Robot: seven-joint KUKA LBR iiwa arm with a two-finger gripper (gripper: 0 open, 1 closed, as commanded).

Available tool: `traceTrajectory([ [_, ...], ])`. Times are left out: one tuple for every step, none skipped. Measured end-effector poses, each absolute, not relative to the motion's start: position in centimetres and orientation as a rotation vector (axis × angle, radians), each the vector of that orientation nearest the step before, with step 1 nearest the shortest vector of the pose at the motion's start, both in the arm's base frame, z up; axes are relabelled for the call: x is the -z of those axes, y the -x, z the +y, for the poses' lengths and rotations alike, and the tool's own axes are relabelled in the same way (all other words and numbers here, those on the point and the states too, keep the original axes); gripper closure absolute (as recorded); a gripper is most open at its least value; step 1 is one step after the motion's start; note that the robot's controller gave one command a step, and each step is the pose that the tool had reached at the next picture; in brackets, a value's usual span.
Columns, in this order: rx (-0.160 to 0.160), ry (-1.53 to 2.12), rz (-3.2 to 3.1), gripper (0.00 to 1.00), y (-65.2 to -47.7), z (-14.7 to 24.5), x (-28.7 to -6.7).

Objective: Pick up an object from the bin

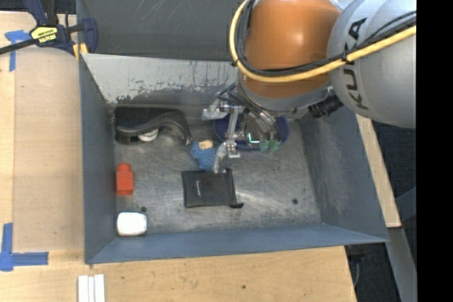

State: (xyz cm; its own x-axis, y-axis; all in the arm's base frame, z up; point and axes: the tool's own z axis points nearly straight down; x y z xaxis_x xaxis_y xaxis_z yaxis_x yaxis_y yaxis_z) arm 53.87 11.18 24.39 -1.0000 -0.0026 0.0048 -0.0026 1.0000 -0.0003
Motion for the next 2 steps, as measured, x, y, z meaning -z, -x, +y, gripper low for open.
traceTrajectory([
  [0.002,-0.580,-3.095,0.00,-52.1,9.4,-7.5],
  [0.000,-0.571,-3.096,0.00,-52.1,8.3,-10.2],
])
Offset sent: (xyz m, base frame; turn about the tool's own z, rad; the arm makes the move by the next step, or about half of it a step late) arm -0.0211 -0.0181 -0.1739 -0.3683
